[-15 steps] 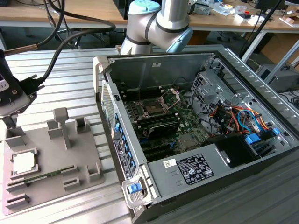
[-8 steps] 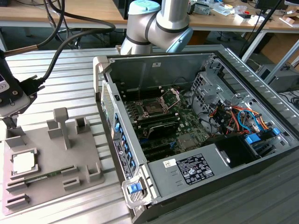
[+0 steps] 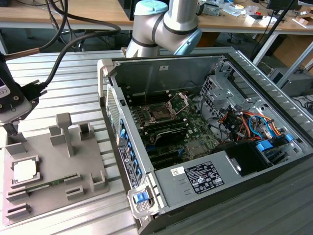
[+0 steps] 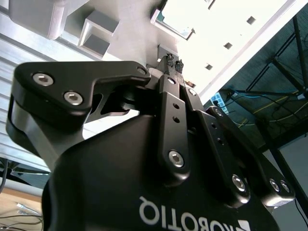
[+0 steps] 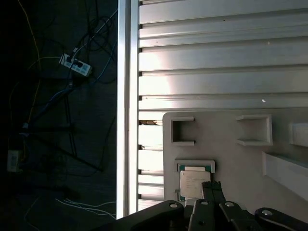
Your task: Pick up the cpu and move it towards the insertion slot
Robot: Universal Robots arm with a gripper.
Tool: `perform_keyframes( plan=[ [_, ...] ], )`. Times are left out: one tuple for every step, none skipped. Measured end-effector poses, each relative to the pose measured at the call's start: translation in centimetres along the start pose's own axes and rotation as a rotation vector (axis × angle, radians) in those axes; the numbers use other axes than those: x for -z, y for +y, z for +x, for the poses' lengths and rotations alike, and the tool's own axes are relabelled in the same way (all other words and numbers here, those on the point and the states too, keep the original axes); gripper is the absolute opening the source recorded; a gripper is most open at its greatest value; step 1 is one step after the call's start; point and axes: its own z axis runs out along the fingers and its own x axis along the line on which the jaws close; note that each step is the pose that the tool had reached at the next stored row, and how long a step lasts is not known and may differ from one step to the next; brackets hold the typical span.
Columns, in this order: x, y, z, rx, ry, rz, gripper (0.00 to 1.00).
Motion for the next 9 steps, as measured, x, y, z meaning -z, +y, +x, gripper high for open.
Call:
perform_keyframes(
  plan=[
    [-0.03, 0.00, 0.00, 0.000, 0.0000, 0.0000, 0.11],
    [-0.04, 0.00, 0.00, 0.000, 0.0000, 0.0000, 0.11],
    [-0.08, 0.00, 0.00, 0.000, -0.0001, 0.0000, 0.11],
    [-0.13, -0.01, 0.00, 0.000, 0.0000, 0.0000, 0.11],
    [-0.14, -0.01, 0.00, 0.000, 0.0000, 0.0000, 0.11],
    [-0.15, -0.01, 0.00, 0.000, 0.0000, 0.0000, 0.11],
    [-0.18, -0.01, 0.00, 0.000, 0.0000, 0.0000, 0.11],
    [-0.20, -0.01, 0.00, 0.000, 0.0000, 0.0000, 0.11],
    [-0.22, -0.01, 0.00, 0.000, 0.0000, 0.0000, 0.11]
  ],
)
